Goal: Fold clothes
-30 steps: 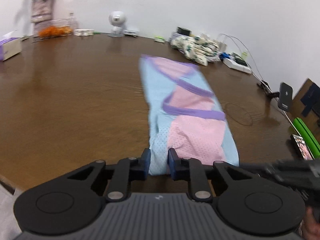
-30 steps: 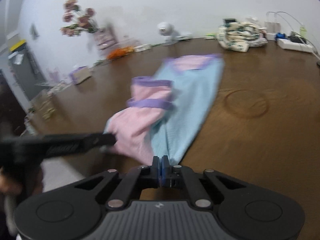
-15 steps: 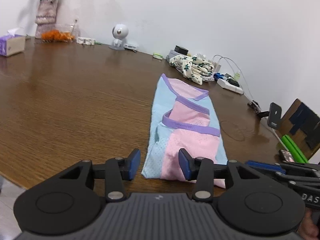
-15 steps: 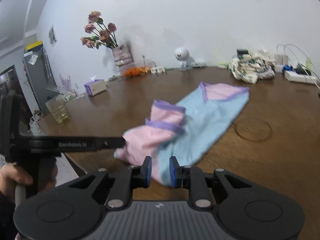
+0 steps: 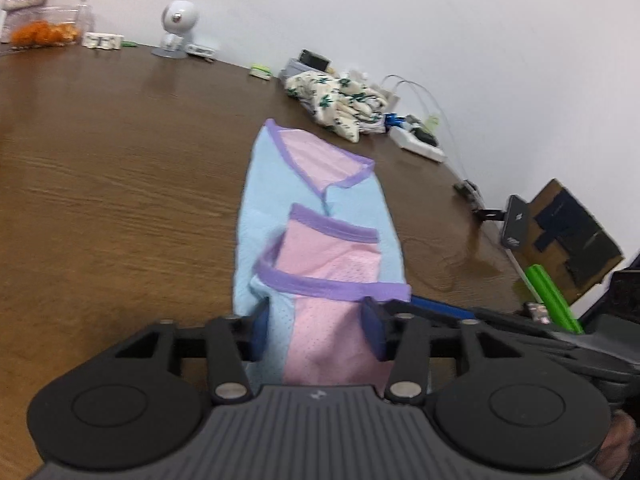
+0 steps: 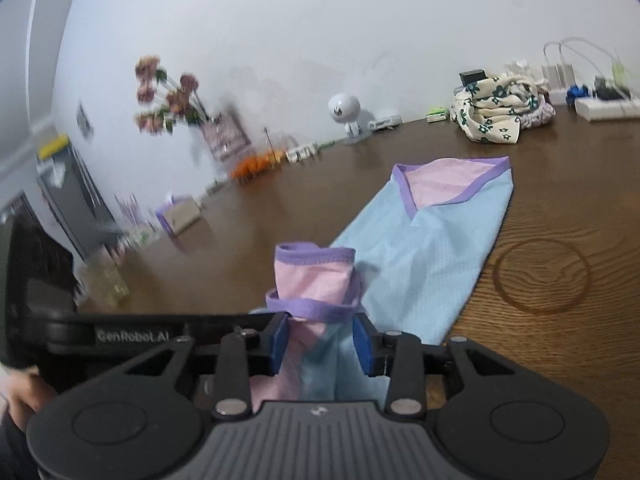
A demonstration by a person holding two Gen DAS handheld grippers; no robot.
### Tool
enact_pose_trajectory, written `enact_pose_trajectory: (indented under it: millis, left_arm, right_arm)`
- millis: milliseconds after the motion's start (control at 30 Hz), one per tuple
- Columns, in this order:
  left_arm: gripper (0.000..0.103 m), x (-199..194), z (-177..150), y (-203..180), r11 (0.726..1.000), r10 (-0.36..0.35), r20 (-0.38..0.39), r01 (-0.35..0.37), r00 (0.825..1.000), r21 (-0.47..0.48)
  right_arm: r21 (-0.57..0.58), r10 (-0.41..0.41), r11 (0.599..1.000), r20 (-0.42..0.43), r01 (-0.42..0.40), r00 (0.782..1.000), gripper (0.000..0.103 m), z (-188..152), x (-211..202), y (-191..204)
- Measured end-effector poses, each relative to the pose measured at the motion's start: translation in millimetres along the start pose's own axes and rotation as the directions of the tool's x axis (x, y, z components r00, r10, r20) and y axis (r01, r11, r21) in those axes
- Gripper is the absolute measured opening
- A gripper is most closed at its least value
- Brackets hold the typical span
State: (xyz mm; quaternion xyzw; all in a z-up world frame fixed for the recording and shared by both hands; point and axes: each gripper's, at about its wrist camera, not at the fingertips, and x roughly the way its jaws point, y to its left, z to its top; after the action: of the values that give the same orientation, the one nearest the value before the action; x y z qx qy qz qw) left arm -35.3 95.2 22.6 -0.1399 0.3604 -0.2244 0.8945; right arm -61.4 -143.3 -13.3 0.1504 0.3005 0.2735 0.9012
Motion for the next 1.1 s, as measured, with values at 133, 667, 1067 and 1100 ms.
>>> enact_pose_trajectory:
  millis: [133, 667, 1067, 1100]
  left_arm:
    - [0.02, -3.6, 6.7, 0.1, 0.999, -0.044, 0.026, 0.044, 0.999, 0.018]
    - [0.01, 10.6, 8.1, 18.6, 0.999, -0.029, -0.027, 0.028, 0.999, -0.034]
    - [0.039, 22.3, 20.1, 25.9, 0.996, -0.053, -0.036, 0.05, 0.998, -0.074]
    - [0.037, 26.6, 21.6, 24.6, 0.996, -0.059, -0.044, 0.056, 0.997, -0.068]
  right_arm:
    - [-0.011, -0.019, 1.0, 0.002, 0.019, 1.0, 0.024, 0.5, 8.7, -1.6]
    - [-0.208, -0.201, 0.956, 0.054, 0.208, 0.978, 0.018, 1.3, -4.6, 35.1]
    - [-0.04, -0.183, 0.982, -0.003, 0.183, 0.983, 0.036, -2.1, -18.5, -5.8]
    - [-0.01, -0.149, 0.989, -0.017, 0.149, 0.989, 0.04, 0.0, -12.5, -11.0]
